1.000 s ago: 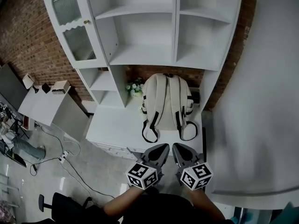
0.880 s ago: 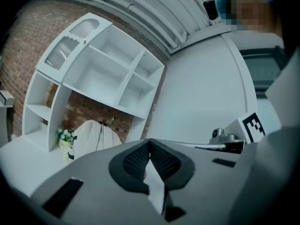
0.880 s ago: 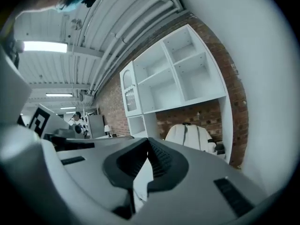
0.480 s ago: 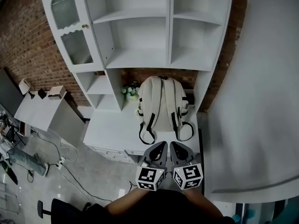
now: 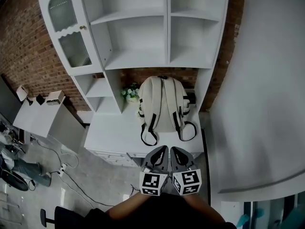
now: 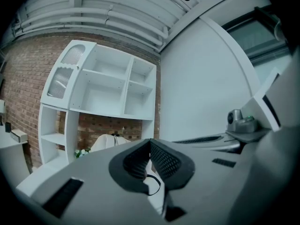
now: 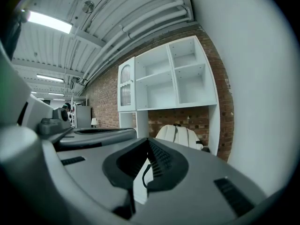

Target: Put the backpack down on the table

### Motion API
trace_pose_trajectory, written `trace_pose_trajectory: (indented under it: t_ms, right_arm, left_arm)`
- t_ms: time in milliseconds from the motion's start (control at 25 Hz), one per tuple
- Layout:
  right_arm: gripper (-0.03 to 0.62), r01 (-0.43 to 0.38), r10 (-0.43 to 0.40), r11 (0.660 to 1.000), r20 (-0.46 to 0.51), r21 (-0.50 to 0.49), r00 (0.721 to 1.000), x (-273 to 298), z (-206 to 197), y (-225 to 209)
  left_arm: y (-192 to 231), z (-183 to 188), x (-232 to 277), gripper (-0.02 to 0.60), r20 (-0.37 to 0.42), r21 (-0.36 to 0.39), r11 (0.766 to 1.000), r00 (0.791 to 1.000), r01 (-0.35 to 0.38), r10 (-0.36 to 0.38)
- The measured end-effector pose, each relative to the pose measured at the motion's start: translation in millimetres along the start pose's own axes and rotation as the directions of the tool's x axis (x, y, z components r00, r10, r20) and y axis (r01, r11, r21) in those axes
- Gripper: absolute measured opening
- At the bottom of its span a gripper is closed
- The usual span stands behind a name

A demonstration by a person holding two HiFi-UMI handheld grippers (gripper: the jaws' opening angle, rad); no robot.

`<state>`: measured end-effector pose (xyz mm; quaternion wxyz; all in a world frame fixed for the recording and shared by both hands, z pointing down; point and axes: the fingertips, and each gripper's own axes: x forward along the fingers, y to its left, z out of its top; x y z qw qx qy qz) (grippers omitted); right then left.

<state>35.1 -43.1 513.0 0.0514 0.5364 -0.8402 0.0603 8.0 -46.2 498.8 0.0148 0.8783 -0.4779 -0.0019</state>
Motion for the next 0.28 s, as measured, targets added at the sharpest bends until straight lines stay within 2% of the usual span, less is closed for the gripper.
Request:
trace_pose_trajectory:
  t_ms: [80,280]
  right_arm:
    - [0.018,-0.002,0.002,1.0,-0.012,-0.003,1.0,-7.2,-5.8,-0.5]
    - [0.018,-0.021,0.021,1.0,-0.037,-0.004,0.999,-21.0,-17.3,0.6]
  left_arm:
    - [-7.8,-4.5,-3.3,0.017,-0.011,0.024,1.0,1.0,-0.003,0.003]
    - [-21.8,-14.9,-11.5,0.017,-0.038,0.009,1.0,0.999,-0.009,0.009]
